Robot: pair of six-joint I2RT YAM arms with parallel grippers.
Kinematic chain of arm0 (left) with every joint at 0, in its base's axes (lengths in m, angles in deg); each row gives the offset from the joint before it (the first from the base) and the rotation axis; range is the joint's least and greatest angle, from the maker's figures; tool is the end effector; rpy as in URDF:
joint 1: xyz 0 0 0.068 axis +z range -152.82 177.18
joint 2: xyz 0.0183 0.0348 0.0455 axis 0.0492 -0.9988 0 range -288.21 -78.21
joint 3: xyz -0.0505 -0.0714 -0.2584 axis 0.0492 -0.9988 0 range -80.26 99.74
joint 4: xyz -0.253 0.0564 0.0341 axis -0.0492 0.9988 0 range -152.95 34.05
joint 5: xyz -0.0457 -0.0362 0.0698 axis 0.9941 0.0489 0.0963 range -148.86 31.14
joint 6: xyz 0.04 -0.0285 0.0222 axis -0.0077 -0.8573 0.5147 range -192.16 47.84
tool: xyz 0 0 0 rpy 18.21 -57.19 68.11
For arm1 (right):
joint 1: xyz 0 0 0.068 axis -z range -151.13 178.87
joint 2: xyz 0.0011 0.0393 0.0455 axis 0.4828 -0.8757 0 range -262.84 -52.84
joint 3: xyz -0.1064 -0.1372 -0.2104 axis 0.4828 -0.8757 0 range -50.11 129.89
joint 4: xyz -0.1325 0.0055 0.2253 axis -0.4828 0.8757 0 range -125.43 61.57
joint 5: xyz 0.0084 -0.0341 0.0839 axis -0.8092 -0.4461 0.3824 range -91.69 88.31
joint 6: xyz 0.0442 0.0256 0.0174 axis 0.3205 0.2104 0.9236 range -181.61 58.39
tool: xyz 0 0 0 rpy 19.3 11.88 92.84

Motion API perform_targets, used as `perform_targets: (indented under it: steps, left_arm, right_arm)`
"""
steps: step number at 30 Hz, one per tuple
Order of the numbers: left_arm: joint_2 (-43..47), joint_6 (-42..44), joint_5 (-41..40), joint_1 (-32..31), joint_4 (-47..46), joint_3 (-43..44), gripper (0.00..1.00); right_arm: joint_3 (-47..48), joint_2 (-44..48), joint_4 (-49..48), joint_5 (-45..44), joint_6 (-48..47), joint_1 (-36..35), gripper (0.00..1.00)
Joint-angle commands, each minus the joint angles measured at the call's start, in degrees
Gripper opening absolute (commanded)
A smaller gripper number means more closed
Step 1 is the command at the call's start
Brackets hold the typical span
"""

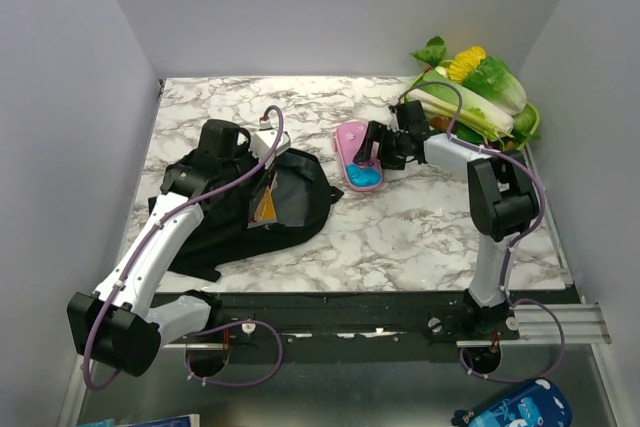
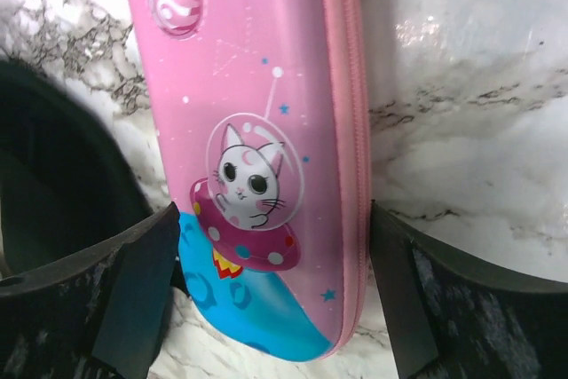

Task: Pack the student bag
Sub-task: Pick up the stationery from the center of the board.

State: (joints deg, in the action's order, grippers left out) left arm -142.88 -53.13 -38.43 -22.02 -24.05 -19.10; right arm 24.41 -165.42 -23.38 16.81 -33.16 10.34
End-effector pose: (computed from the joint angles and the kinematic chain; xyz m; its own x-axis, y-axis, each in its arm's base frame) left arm 0.2174 -0.0889 0.3246 -0.4222 0.4705 -0.7748 0.7291 0.6842 0.0182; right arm 0.3949 0.1443 0.1707 -0.8752 0.1831 -0.4478 -0.0881 0.8499 0.5196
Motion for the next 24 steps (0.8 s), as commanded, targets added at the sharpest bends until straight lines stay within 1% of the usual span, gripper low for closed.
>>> perform_targets:
  steps: [1, 4, 5, 7, 8, 12, 14, 15, 17, 18, 24]
  left_arm:
    - [1.9, 0.8, 2.8, 0.0, -2.1, 1.2, 0.00]
    - [1.9, 0.9, 3.0, 0.0, -2.2, 0.7, 0.00]
    - [1.9, 1.1, 2.9, 0.0, -2.2, 0.5, 0.00]
    - [1.8, 1.1, 2.9, 0.0, -2.2, 0.5, 0.00]
    - [1.8, 1.1, 2.9, 0.0, -2.2, 0.5, 0.00]
    - [1.7, 1.0, 2.9, 0.0, -2.4, 0.4, 0.00]
    - [1.7, 1.0, 2.7, 0.0, -2.5, 0.3, 0.00]
    - [1.7, 1.0, 2.5, 0.0, -2.7, 0.3, 0.00]
    - [1.7, 1.0, 2.4, 0.0, -2.9, 0.2, 0.00]
    - [1.7, 1.0, 2.4, 0.0, -2.9, 0.0, 0.00]
    - [2.1, 0.9, 2.5, 0.0, -3.0, -0.3, 0.00]
  right_arm:
    - [2.1, -2.9, 0.3, -2.1, 0.4, -0.6, 0.89]
    - [0.5, -2.8, -0.3, -0.9, 0.3, -0.7, 0.79]
    - [0.0, -2.7, -0.6, -0.7, 0.5, -0.8, 0.72]
    - [-2.0, -2.3, -2.0, 0.5, 1.0, -0.8, 0.62]
    - [-2.6, -1.8, -2.6, 0.9, 1.3, -0.8, 0.51]
    - [-6.0, 0.6, -6.5, 3.6, 2.8, -1.1, 0.32]
    - [-8.1, 2.4, -7.9, 4.9, 3.1, -1.4, 0.26]
    - [-8.7, 4.4, -9.0, 5.2, 3.5, -1.5, 0.18]
    - [-10.4, 6.6, -10.0, 6.2, 3.8, -1.6, 0.05]
    - [-10.9, 9.4, -10.3, 6.2, 4.0, -1.6, 0.00]
    - [-11.2, 19.0, -10.5, 8.7, 4.8, -2.2, 0.01]
